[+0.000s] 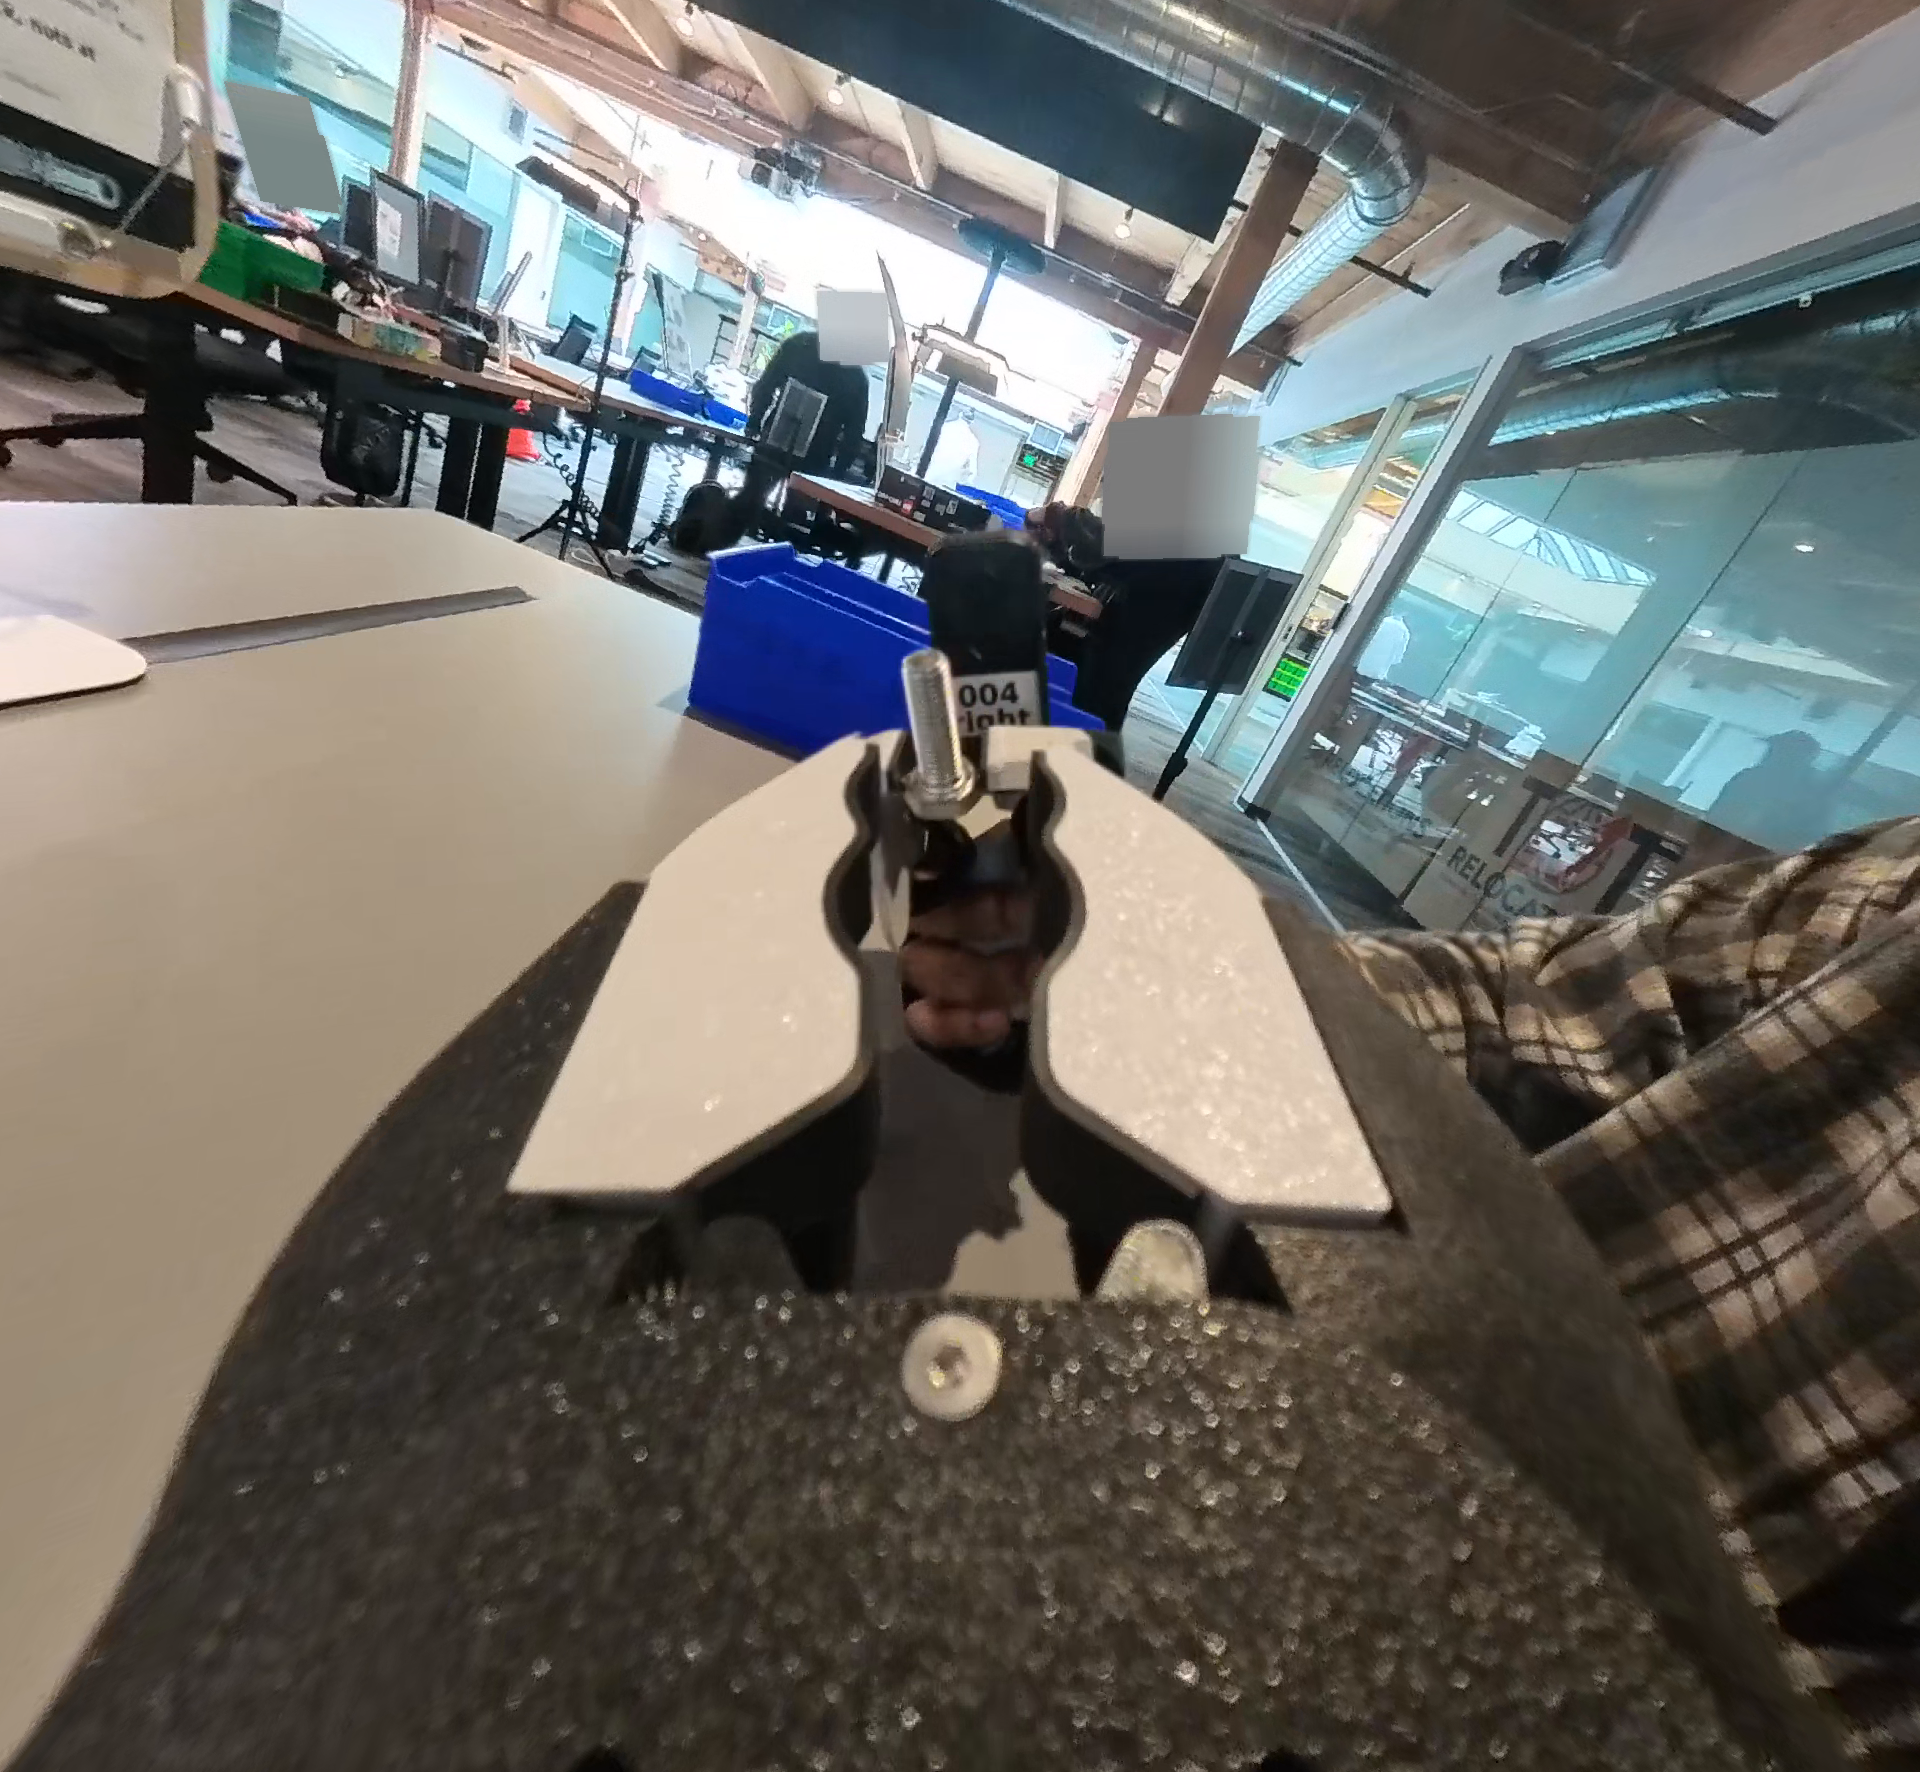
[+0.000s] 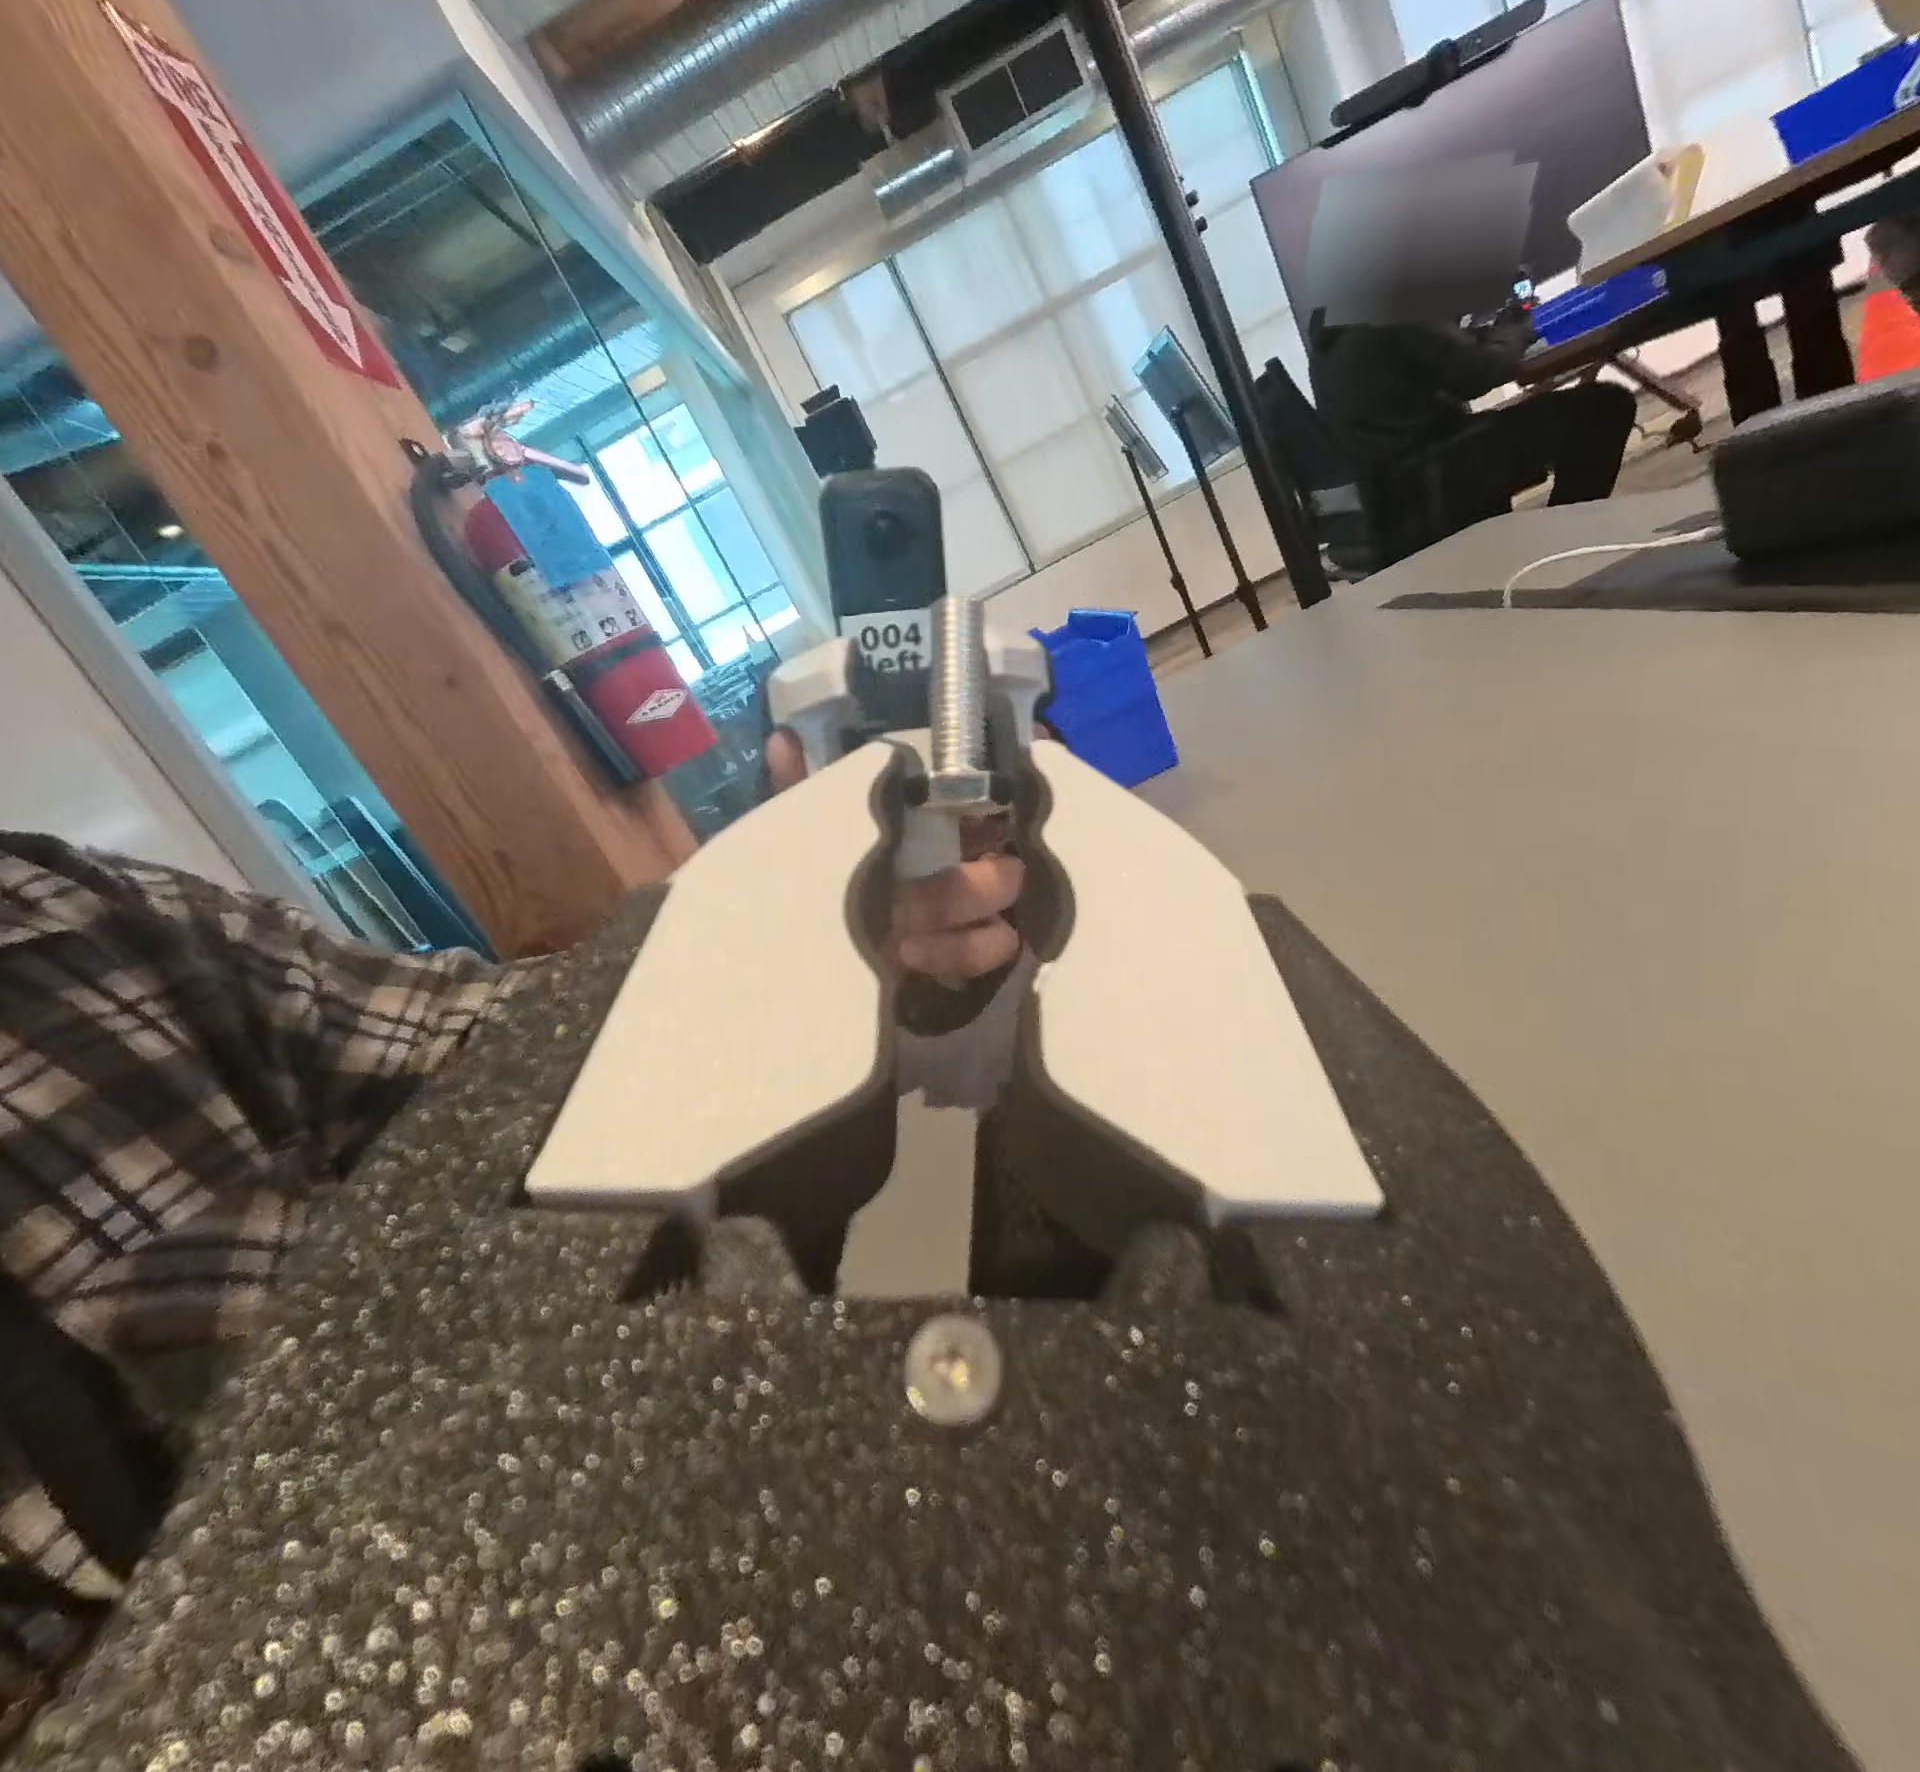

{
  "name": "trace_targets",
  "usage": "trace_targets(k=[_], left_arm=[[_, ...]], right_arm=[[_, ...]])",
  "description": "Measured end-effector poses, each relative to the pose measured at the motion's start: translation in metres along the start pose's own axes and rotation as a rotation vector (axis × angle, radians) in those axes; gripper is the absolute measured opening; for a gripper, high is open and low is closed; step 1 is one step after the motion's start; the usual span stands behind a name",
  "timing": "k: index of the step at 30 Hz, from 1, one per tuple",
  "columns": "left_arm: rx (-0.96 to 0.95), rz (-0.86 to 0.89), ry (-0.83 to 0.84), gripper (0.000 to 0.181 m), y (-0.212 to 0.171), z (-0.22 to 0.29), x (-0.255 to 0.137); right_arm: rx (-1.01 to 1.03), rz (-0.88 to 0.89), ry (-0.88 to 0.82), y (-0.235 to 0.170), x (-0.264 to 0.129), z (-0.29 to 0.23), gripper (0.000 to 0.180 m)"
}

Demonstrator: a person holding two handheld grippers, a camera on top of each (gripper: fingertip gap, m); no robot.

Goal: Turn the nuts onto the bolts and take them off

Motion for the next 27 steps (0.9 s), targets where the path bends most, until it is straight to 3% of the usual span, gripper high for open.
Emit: trace_targets(k=[27], left_arm=[[0.012,0.021,-0.045,0.011,-0.002,0.009,0.007]], right_arm=[[-0.068,-0.004,0.064,-0.016,0.022,-0.011,0.019]])
Point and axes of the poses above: each gripper's, where its closed fingertips meet, x out along the fingers, y out of its top, z = x × y across the jaws, the point moved 6 cm from there along -x, back along the fingers
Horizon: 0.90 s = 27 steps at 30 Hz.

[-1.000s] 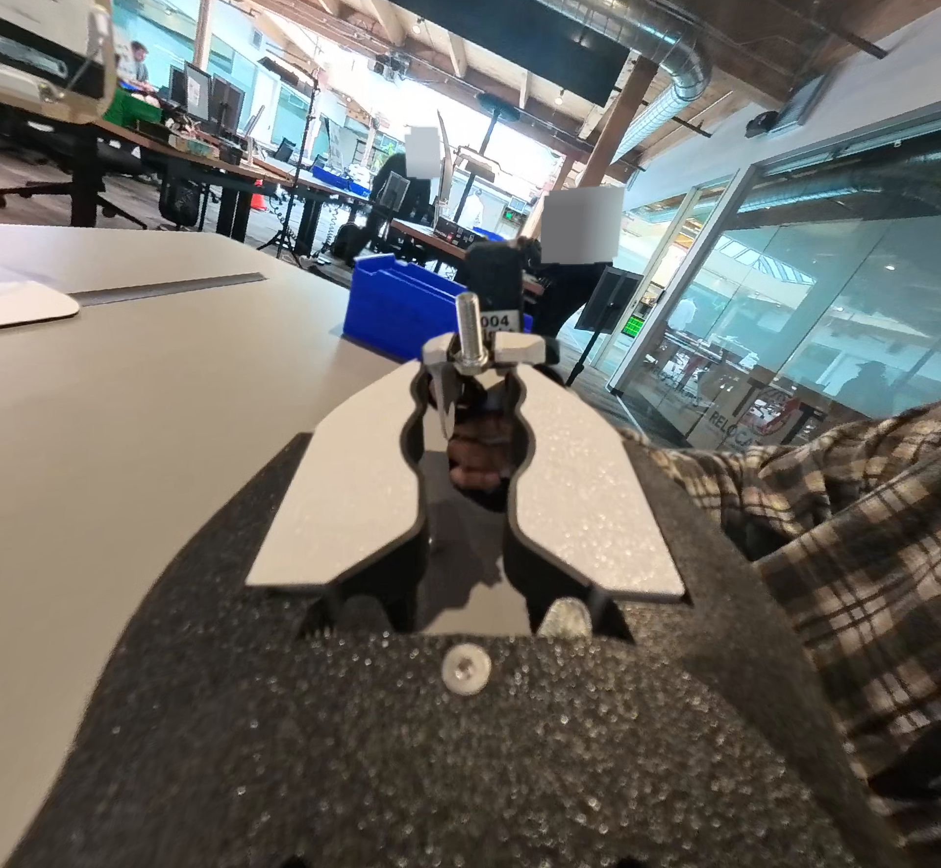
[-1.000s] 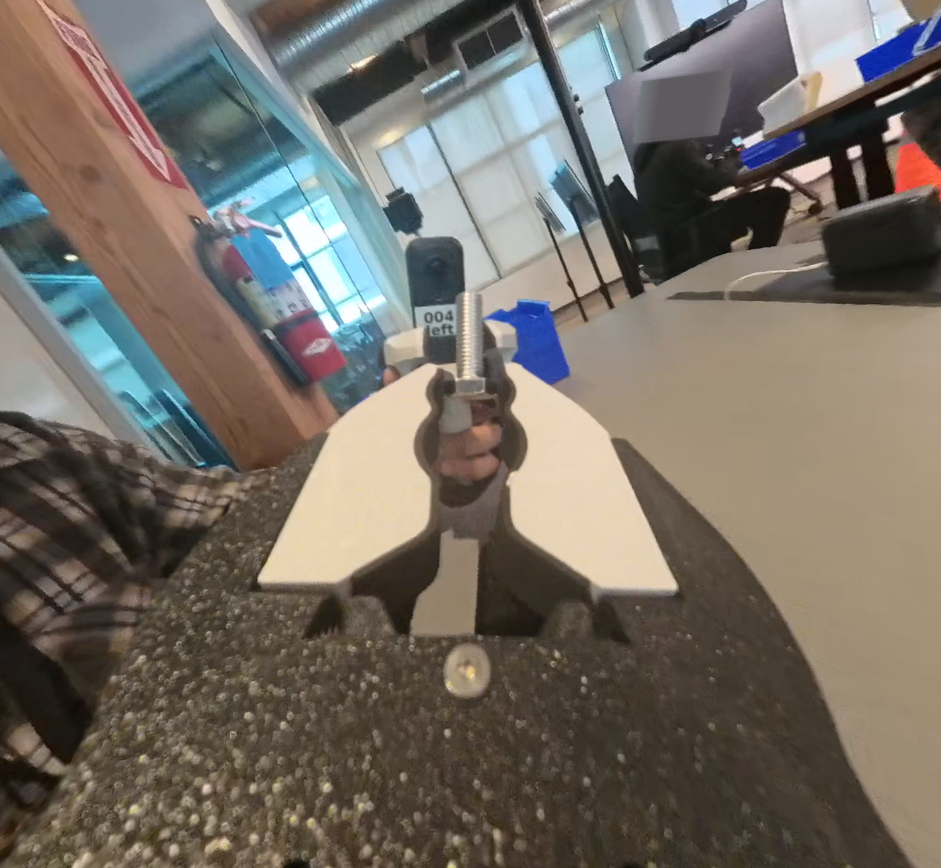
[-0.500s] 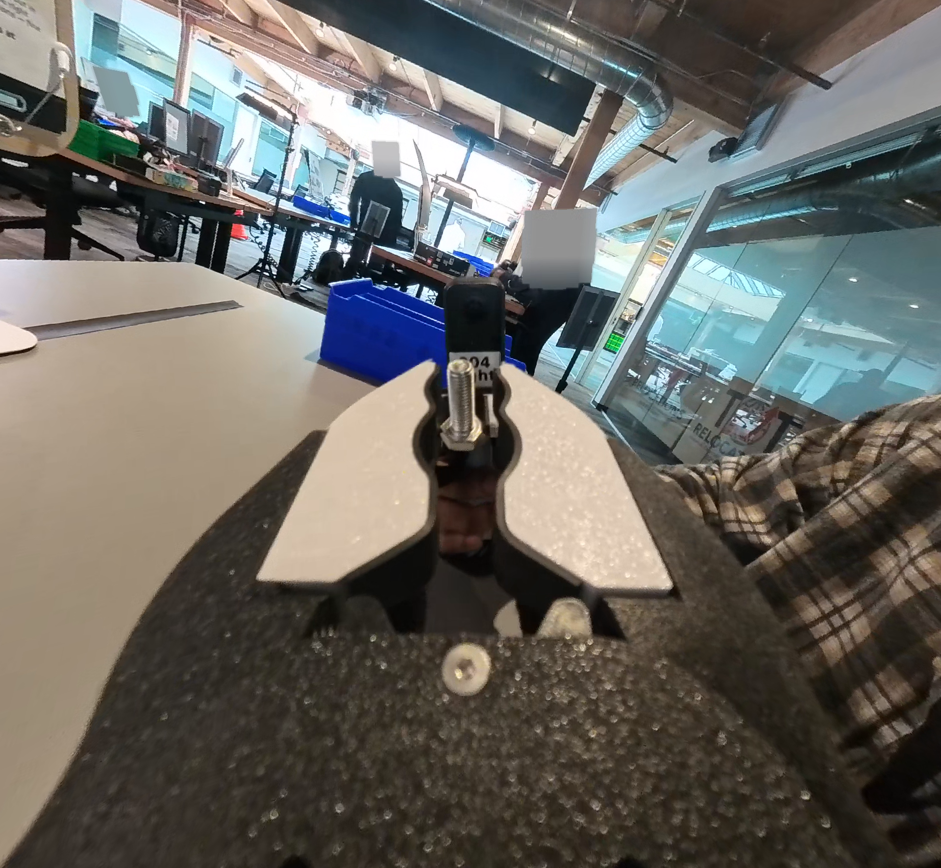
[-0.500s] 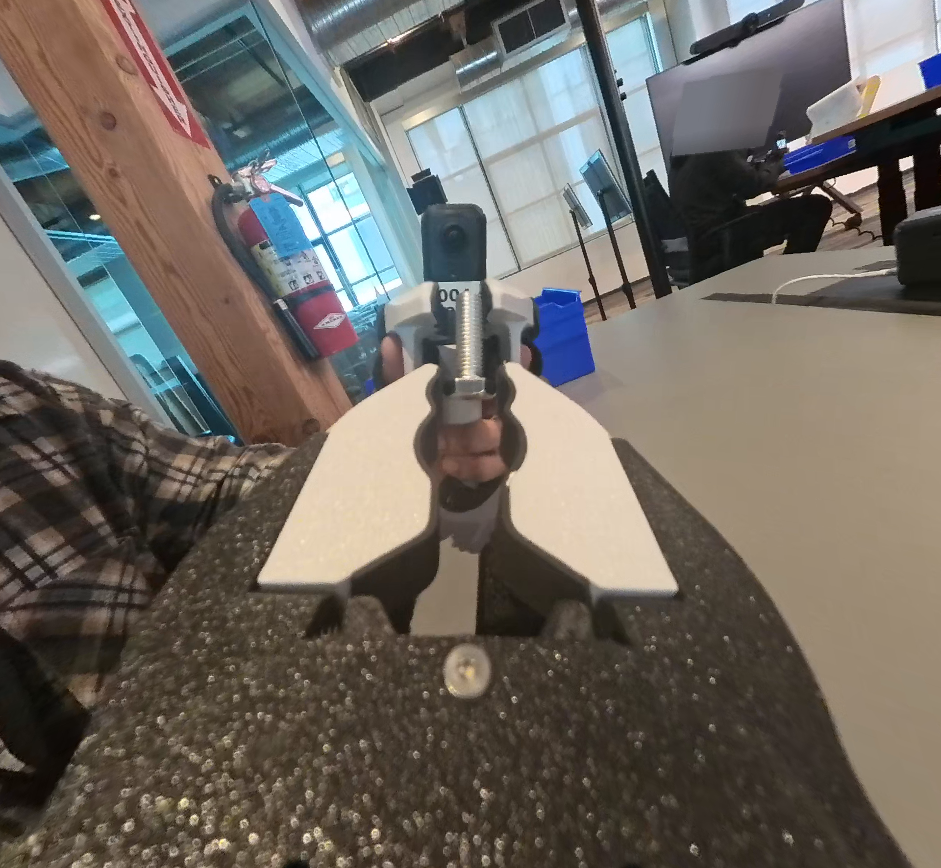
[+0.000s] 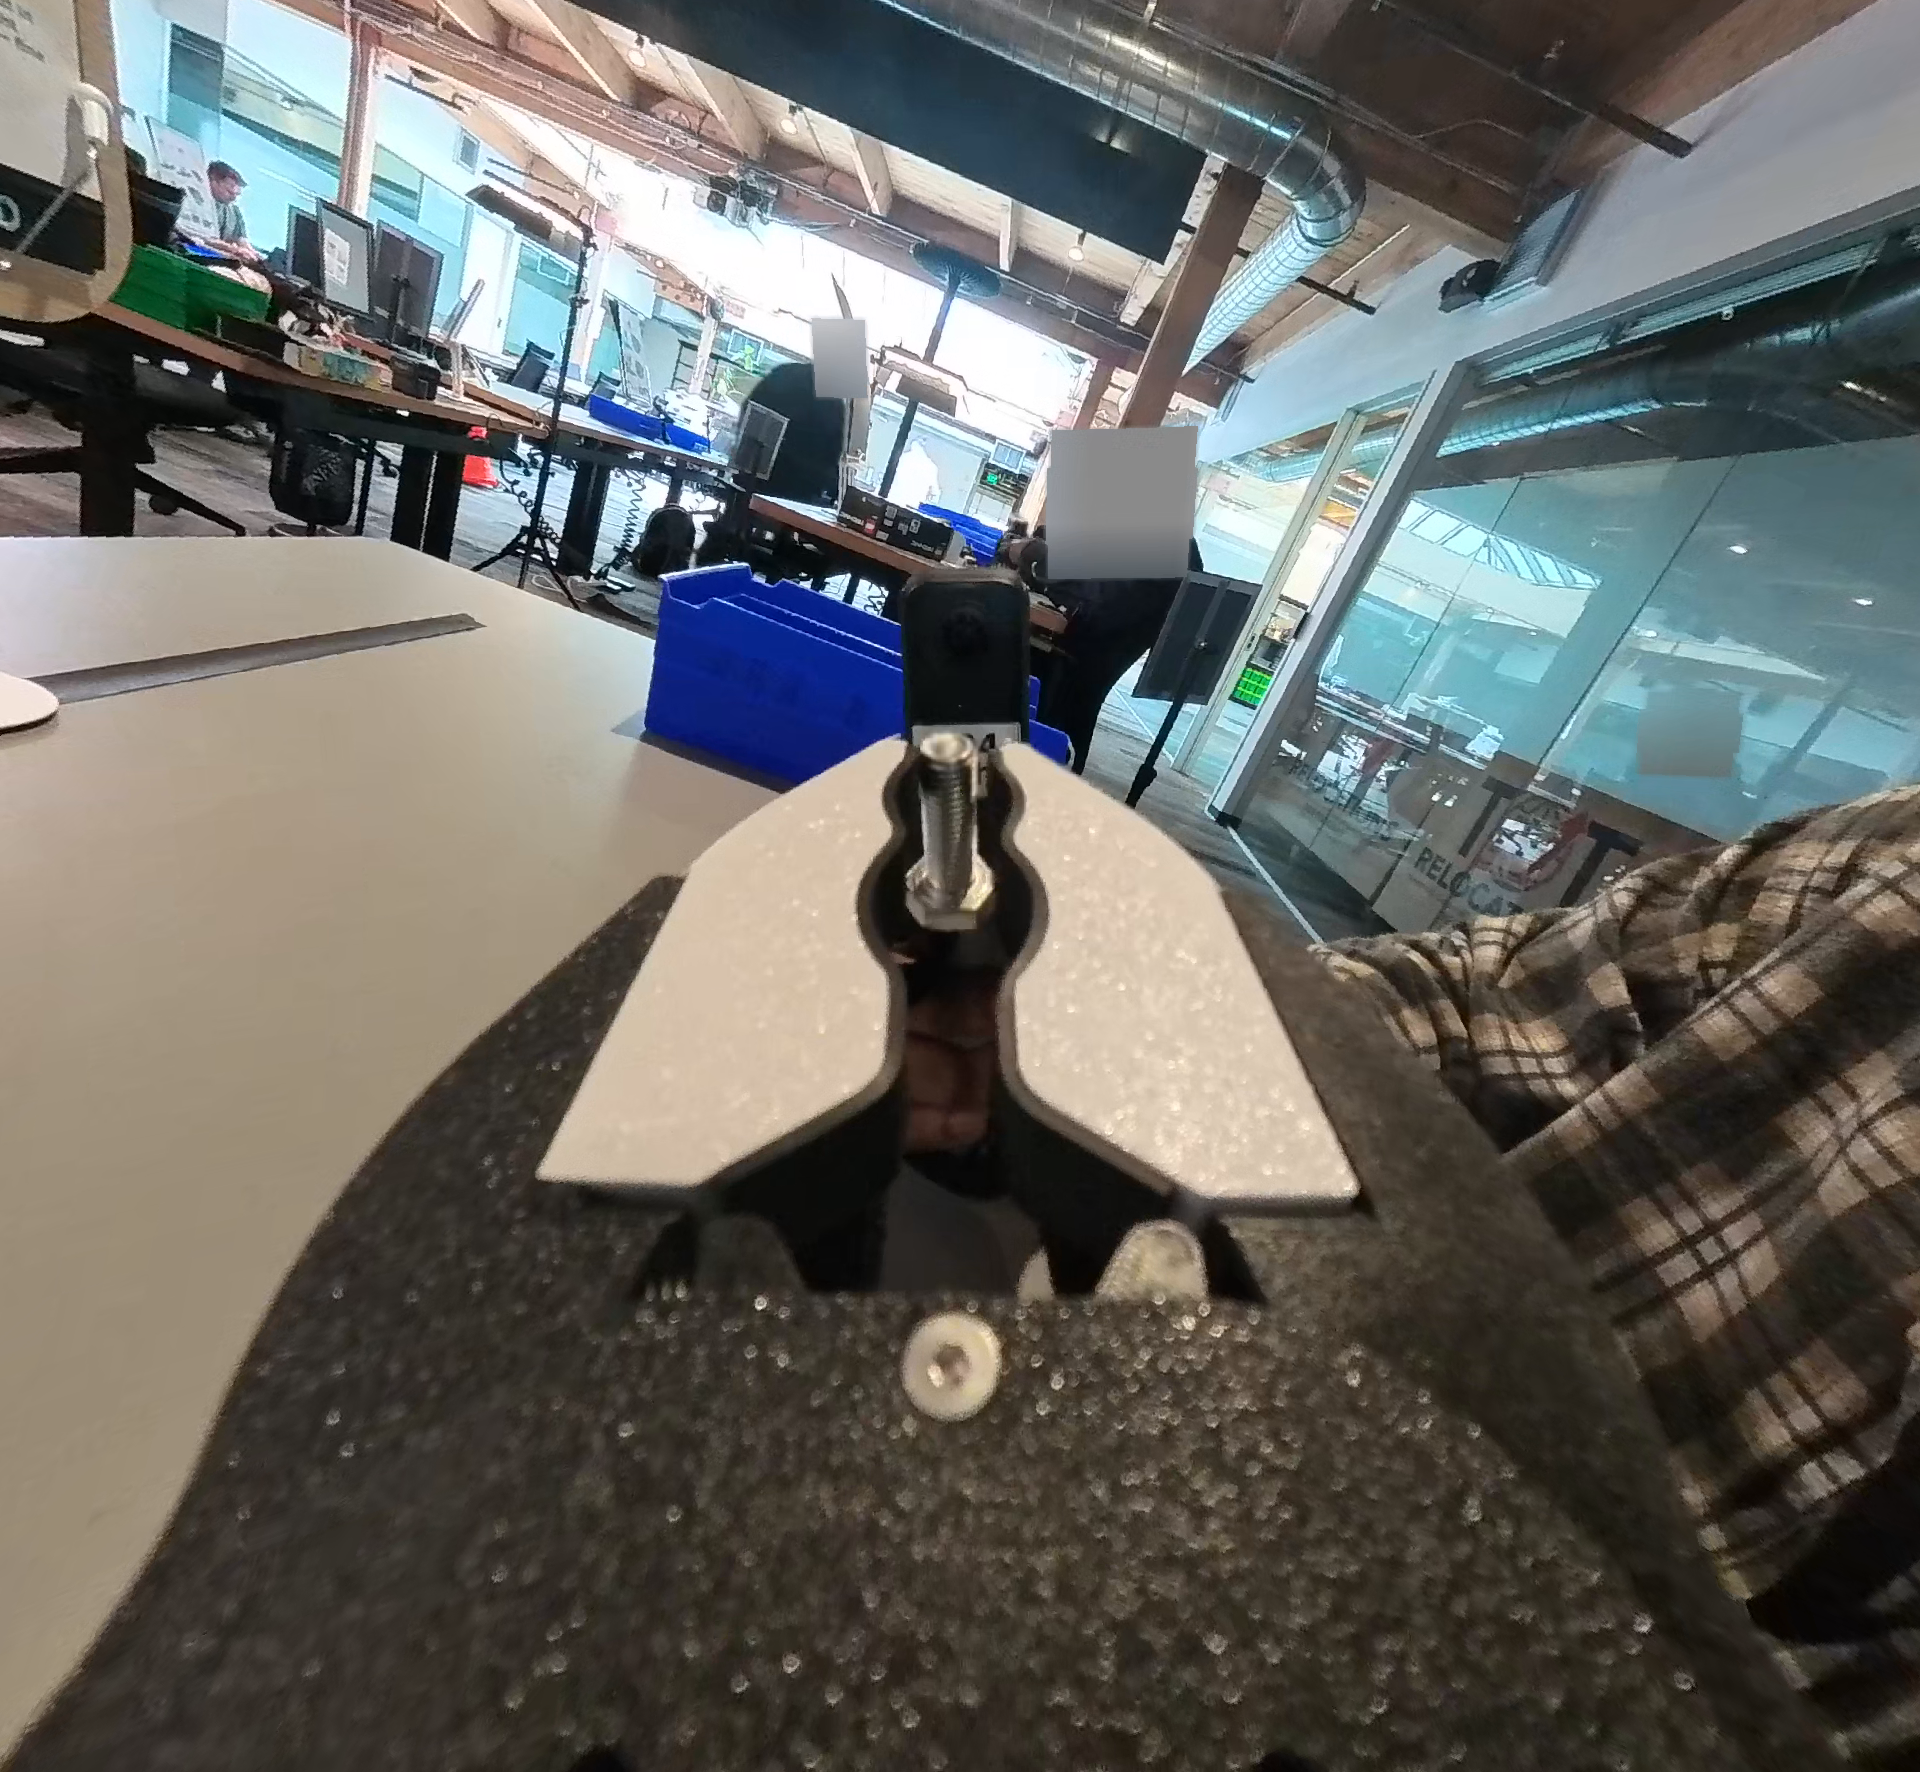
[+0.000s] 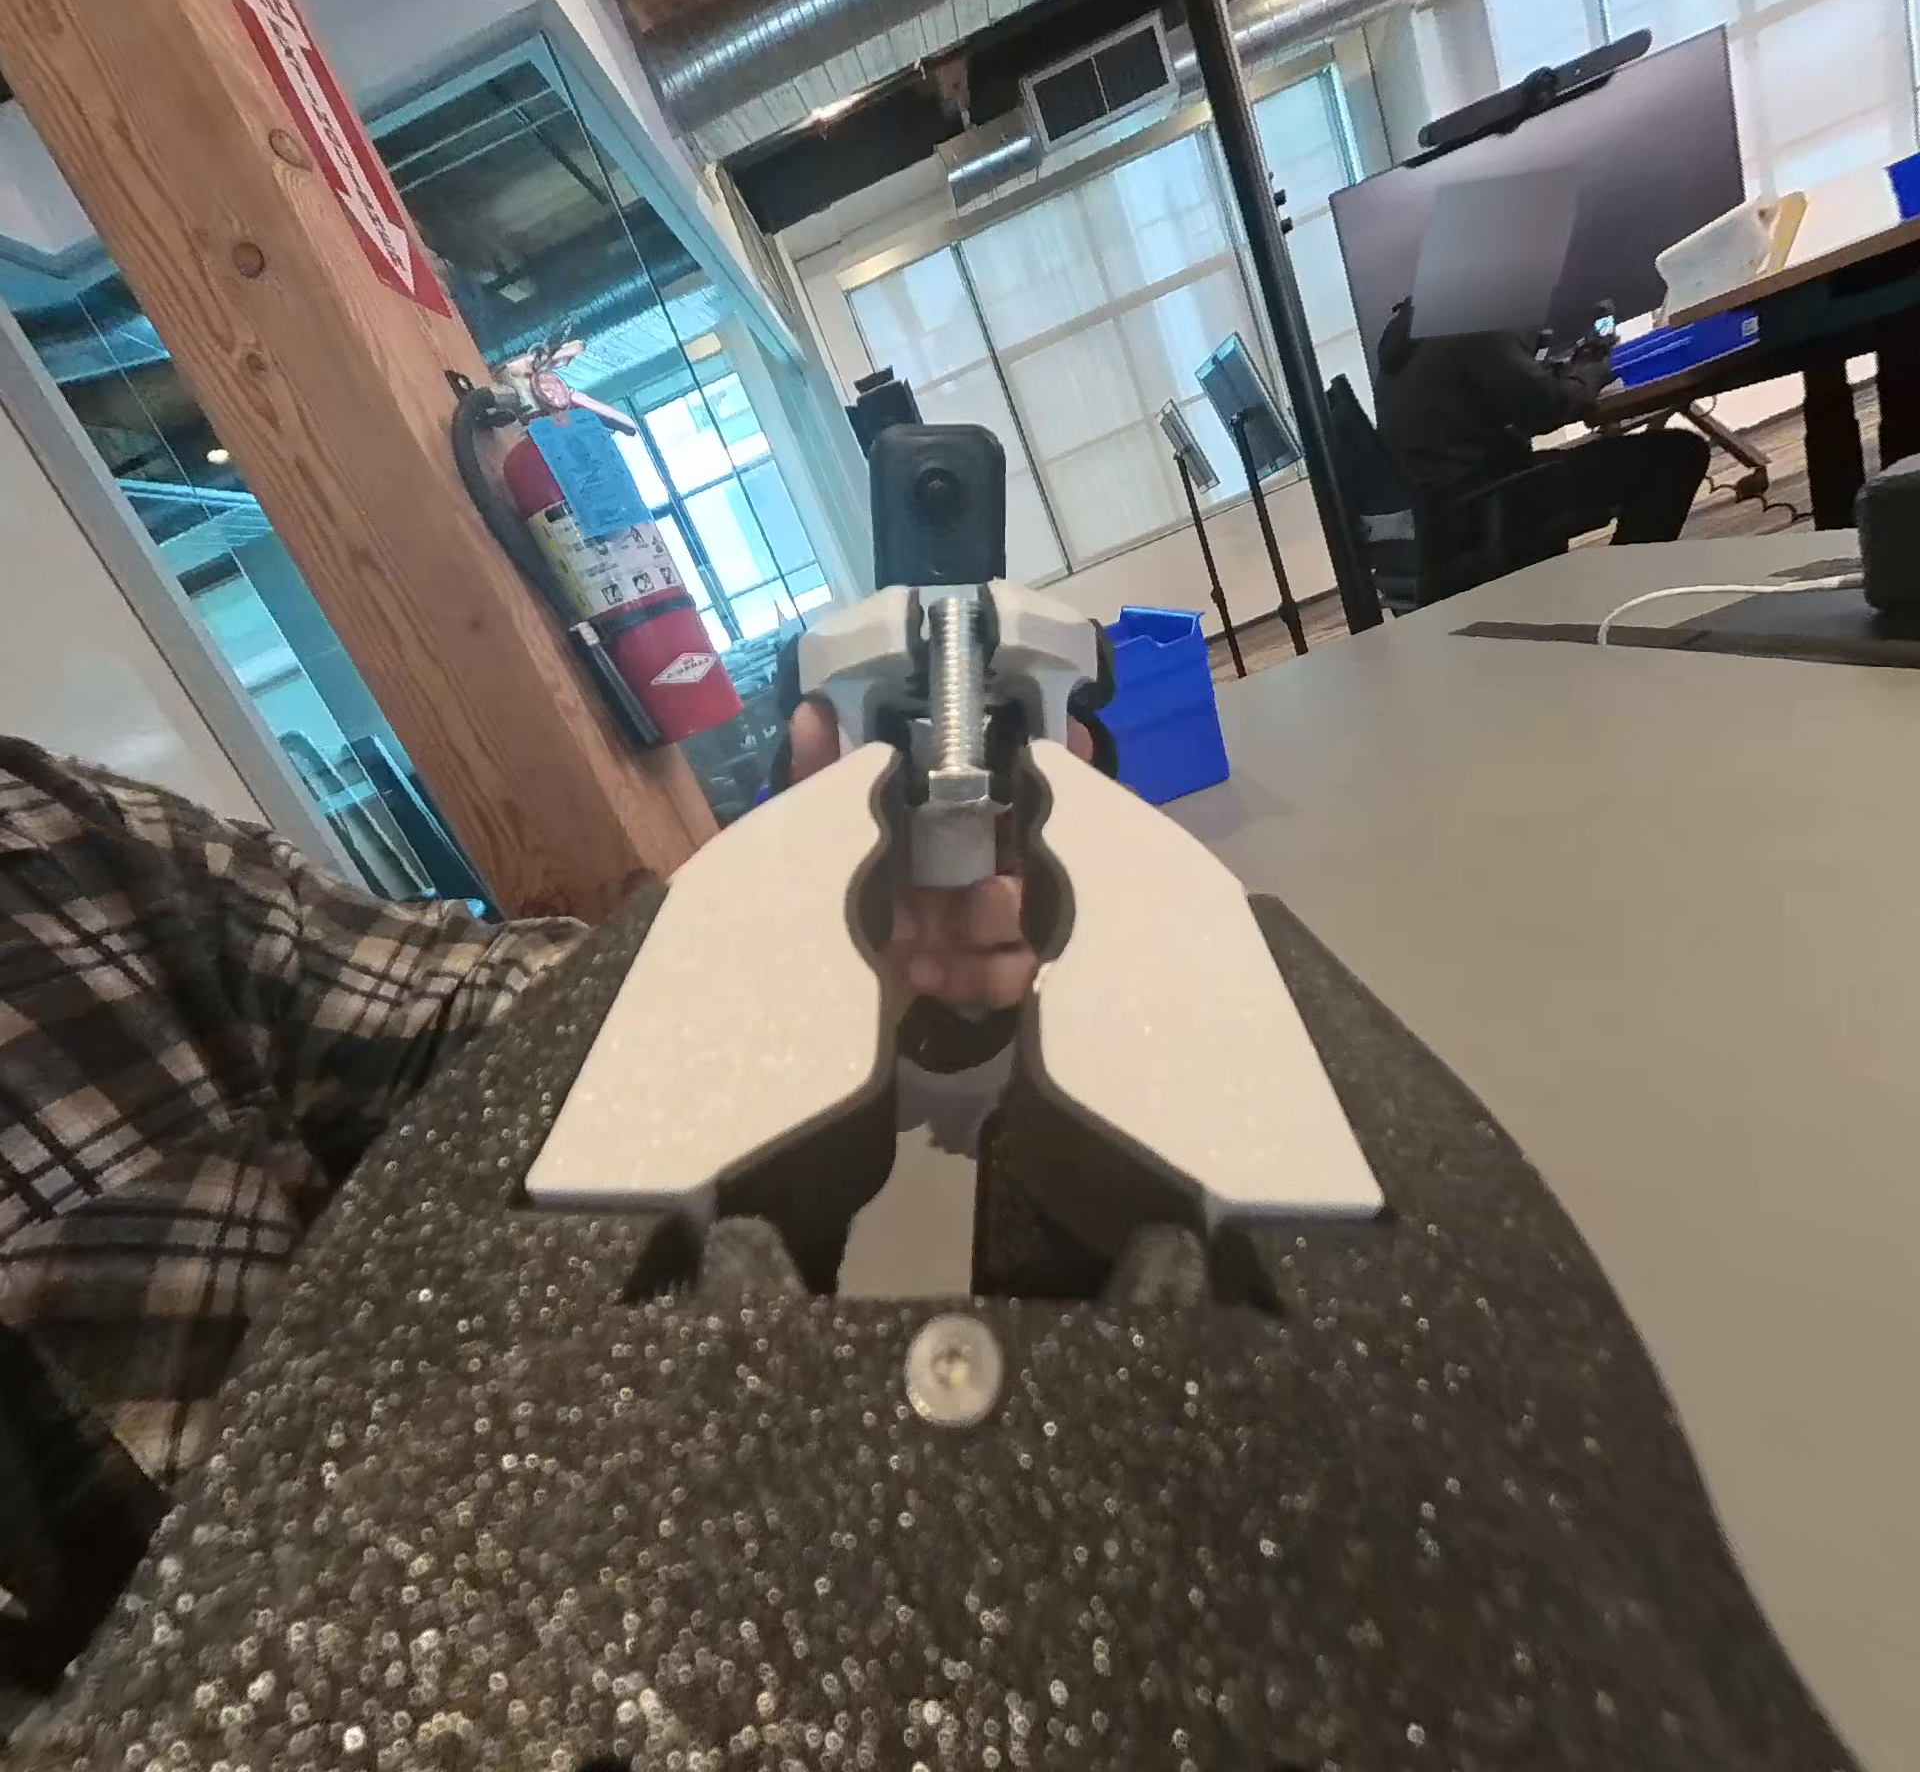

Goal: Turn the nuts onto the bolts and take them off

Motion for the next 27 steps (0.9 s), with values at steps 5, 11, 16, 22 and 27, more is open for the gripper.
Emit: trace_targets(k=[5,11,16,22,27], left_arm=[[-0.006,0.002,0.002,0.016,-0.0002,-0.0002,0.0009],[-0.007,-0.005,0.003,0.016,-0.0011,0.0,0.0019],[-0.005,-0.005,0.004,0.015,-0.0012,0.0001,0.0023],[0.005,0.001,0.018,0.01,-0.0015,-0.0002,0.0022],[0.007,-0.003,0.014,0.009,-0.003,0.0005,0.0029]], right_arm=[[0.033,0.037,0.004,0.0015,-0.002,0.0019,0.019],[0.056,0.061,0.02,0.001,-0.0008,0.0013,0.019],[0.068,0.069,0.023,-0.0003,0.001,0.0014,0.019],[0.058,0.081,0.02,-0.001,0.0038,0.0,0.019],[0.044,0.064,0.017,-0.0028,0.0059,-0.001,0.019]])
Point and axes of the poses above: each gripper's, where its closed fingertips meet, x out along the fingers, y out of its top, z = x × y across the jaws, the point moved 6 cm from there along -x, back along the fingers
